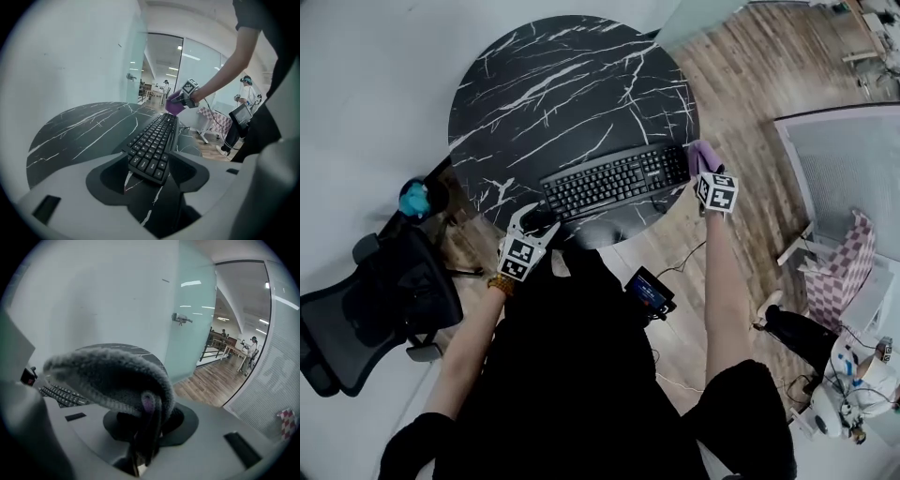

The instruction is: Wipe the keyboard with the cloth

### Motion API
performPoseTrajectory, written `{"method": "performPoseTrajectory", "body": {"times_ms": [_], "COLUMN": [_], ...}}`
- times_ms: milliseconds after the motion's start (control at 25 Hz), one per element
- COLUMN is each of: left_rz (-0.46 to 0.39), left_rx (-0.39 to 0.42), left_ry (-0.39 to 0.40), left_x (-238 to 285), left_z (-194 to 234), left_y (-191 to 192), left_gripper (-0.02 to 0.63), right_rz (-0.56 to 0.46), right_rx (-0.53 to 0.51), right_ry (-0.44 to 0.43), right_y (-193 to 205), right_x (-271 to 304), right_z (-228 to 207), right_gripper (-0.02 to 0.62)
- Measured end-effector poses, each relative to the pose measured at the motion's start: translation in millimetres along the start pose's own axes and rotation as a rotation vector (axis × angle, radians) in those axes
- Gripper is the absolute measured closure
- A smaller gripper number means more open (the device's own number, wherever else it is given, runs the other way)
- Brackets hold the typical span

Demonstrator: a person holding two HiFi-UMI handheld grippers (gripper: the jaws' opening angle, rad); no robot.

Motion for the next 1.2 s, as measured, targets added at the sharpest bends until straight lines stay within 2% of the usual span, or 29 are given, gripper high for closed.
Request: {"method": "performPoseTrajectory", "body": {"times_ms": [160, 560, 880, 1080, 1200], "left_rz": [0.028, 0.095, 0.159, 0.163, 0.152], "left_rx": [0.013, 0.113, 0.105, 0.099, 0.092], "left_ry": [0.016, 0.023, 0.007, -0.009, -0.009], "left_x": [3.8, 22.4, 35.6, 41.0, 41.8], "left_z": [7.5, 2.4, -2.1, -4.0, -3.8], "left_y": [5.7, 15.8, 29.6, 33.4, 34.6], "left_gripper": [0.342, 0.318, 0.31, 0.307, 0.307], "right_rz": [0.057, 0.096, 0.118, 0.097, 0.095], "right_rx": [0.027, 0.075, 0.172, 0.207, 0.266], "right_ry": [0.021, -0.043, -0.08, -0.059, -0.052], "right_y": [2.7, 7.1, 18.8, 16.4, 17.2], "right_x": [25.2, 56.6, 64.0, 58.1, 58.4], "right_z": [-0.2, 30.2, 49.7, 55.0, 58.7], "right_gripper": [0.516, 0.515, 0.515, 0.515, 0.515]}}
Point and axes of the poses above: the fingertips, and each gripper's own axes: x forward along the fingers, z to its left, y out of its underside, the point moved 2 cm from there along -x, backward along the fingers, and after that the axes turned 10 degrees about z, right-handed, at the moved point
